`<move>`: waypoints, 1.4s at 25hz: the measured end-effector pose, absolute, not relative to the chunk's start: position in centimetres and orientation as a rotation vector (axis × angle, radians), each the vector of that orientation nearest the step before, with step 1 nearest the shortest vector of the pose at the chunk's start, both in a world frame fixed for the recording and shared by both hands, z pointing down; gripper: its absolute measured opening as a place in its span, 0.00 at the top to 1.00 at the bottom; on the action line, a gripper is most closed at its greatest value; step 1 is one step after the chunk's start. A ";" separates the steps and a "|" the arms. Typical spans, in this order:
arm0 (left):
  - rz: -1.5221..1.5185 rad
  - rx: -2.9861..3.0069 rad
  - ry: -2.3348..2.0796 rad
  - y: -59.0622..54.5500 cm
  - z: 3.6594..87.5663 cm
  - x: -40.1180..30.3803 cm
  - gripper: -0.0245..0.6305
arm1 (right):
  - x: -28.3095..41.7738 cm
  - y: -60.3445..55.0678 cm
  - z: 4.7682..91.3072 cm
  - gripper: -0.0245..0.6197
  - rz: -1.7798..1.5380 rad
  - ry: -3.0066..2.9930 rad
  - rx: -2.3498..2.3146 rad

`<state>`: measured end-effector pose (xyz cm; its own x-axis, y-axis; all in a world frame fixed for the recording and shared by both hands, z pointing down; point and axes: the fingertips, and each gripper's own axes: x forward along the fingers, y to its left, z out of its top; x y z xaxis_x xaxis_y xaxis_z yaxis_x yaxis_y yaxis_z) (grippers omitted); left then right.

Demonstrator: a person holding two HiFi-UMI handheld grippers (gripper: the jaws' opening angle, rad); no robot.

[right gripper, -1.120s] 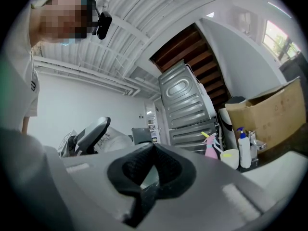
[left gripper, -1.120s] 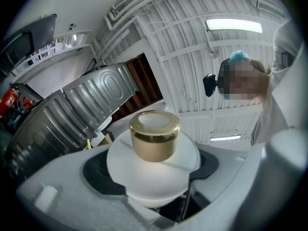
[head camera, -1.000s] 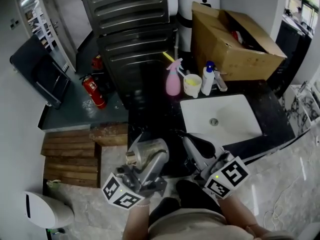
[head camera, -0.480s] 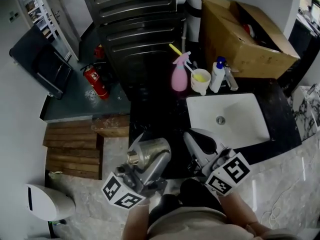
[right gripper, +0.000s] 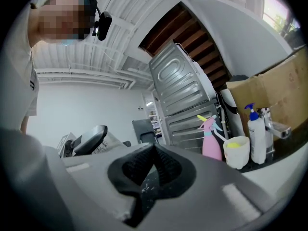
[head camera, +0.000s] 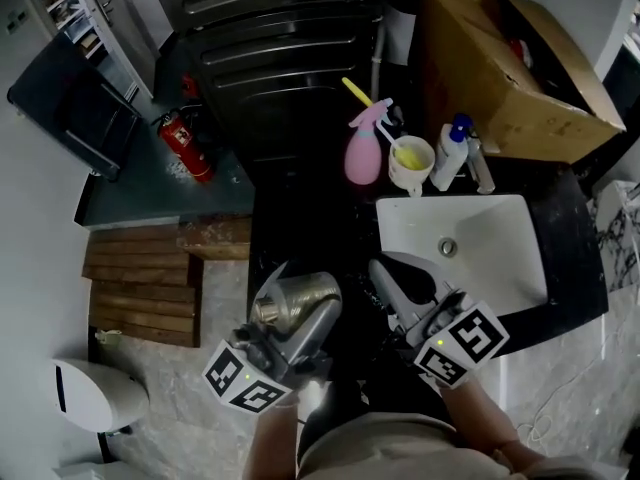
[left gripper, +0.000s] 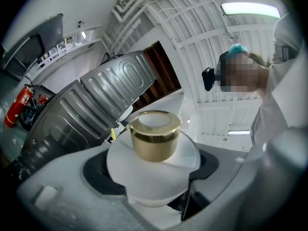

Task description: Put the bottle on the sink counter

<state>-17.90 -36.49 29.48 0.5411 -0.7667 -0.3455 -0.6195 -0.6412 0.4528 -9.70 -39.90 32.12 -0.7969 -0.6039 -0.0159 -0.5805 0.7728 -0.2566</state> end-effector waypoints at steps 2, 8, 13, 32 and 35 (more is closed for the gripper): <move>-0.745 2.502 -1.159 -37.8 30.1 -17.6 0.45 | -9.4 -41.2 33.0 0.96 -0.385 2.881 -0.969; -0.612 2.525 -1.180 -41.5 32.1 -17.2 0.44 | -9.2 -44.1 35.5 0.96 -0.463 2.910 -0.969; -0.496 2.517 -1.246 -44.3 33.8 -17.4 0.44 | -9.1 -46.3 36.9 0.96 -0.505 2.916 -0.963; -0.261 2.457 -1.371 -52.9 37.2 -18.1 0.44 | -9.5 -52.7 40.8 0.96 -0.611 2.944 -0.918; -0.196 2.459 -1.388 -53.9 38.0 -18.0 0.44 | -9.5 -53.5 41.4 0.96 -0.632 2.942 -0.916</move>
<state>-18.04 -53.90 38.04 0.5215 -0.8526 0.0324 -0.8101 -0.4829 0.3324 -9.55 -53.49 41.38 -0.8306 -0.5436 0.1207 -0.5453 0.7499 -0.3745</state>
